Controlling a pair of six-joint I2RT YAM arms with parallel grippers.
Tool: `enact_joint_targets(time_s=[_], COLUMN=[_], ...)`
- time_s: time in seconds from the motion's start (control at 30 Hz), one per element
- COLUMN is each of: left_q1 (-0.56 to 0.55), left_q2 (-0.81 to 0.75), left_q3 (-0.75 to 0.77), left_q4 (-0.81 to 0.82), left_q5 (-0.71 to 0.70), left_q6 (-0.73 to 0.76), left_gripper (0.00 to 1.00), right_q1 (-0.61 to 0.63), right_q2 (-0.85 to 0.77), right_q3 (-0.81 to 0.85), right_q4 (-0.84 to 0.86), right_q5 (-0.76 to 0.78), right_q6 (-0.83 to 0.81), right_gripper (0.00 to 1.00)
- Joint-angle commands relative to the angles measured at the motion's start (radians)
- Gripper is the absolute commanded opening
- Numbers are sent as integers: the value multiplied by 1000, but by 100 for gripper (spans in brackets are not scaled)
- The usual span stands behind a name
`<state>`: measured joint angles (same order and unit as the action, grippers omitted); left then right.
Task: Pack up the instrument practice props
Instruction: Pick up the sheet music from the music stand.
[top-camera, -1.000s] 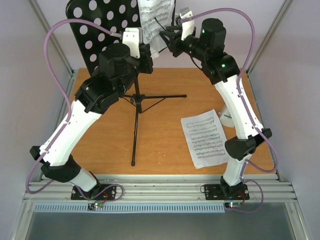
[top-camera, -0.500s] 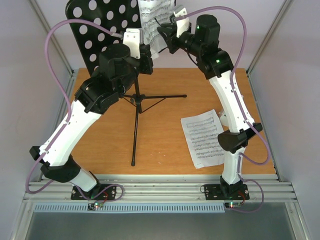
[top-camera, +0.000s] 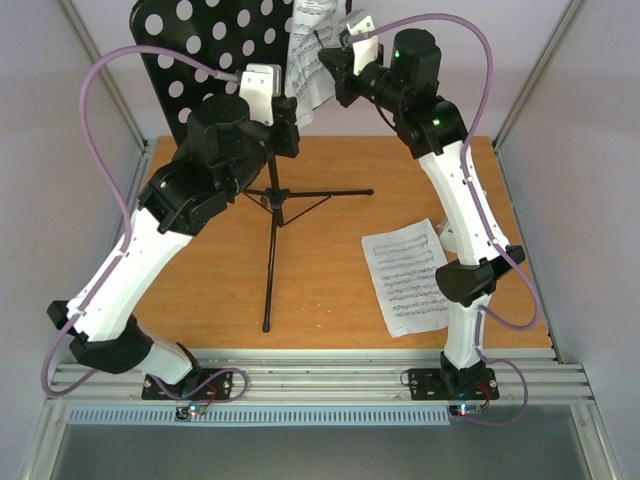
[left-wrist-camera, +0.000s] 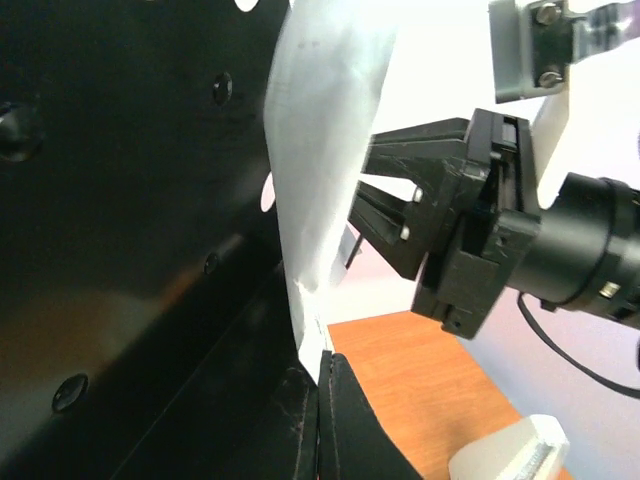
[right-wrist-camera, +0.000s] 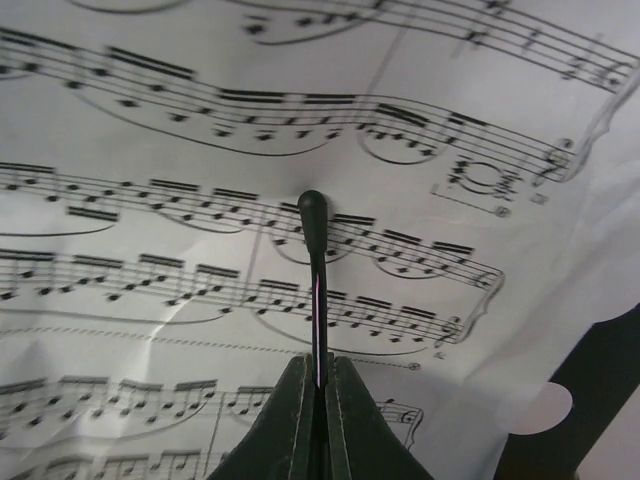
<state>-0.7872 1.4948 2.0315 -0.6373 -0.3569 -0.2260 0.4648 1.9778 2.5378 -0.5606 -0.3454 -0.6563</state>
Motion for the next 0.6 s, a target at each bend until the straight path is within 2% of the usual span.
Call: enact_joint_targets(time_s=[0.0, 0.57], left_q1=[2, 2], left_q2=[-76, -250], left_q3=[-28, -7], left_q4=[19, -175], left_q5=[110, 384], left_q6=[22, 63], left_gripper=[1, 0], right_q1=[-1, -2], right_q2=[-1, 0], right_q3=[25, 25], right_q4=[32, 66], right_q5=[36, 82], right_q6=[17, 87], right_gripper=[1, 1])
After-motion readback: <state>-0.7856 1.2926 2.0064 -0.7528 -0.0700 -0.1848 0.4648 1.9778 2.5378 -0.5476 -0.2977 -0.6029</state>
